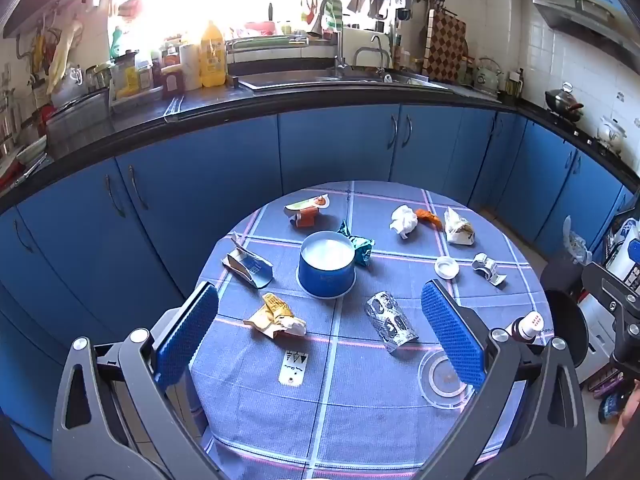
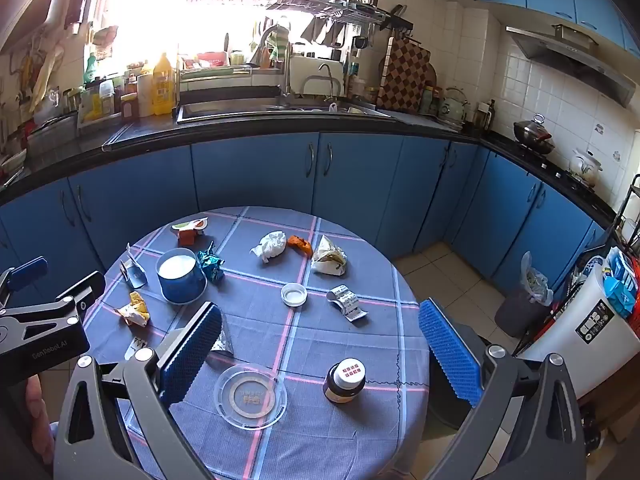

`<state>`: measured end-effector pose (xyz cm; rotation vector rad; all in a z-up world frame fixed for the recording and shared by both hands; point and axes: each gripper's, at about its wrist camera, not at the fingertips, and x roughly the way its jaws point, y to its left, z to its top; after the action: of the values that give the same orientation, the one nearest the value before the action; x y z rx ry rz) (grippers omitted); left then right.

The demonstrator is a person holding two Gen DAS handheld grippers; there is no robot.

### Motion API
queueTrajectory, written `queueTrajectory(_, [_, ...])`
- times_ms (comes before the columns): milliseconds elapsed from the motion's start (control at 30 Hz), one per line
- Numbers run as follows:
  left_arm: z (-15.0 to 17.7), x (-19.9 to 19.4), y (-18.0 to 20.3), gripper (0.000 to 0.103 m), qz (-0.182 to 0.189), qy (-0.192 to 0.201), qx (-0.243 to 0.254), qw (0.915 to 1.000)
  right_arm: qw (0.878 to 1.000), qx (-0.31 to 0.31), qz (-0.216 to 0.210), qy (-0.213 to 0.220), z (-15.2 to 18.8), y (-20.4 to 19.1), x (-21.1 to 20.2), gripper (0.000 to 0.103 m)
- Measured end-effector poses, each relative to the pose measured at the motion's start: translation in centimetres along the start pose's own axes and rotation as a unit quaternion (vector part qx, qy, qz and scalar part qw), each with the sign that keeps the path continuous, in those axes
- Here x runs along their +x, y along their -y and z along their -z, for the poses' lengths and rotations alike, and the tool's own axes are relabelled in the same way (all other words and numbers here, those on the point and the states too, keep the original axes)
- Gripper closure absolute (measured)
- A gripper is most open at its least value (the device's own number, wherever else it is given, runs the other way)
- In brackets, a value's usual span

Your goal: Collect trash

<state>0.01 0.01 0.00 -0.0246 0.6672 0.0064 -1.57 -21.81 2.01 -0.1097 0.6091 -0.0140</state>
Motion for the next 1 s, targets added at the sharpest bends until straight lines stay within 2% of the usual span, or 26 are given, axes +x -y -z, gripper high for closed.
queueTrajectory(1000, [0.0, -0.19, 0.22, 0.003, 0.011, 0.005, 0.0, 0.9999, 1.0, -0.001, 0.0, 0.001, -0.09, -0.16, -0.08, 0.007])
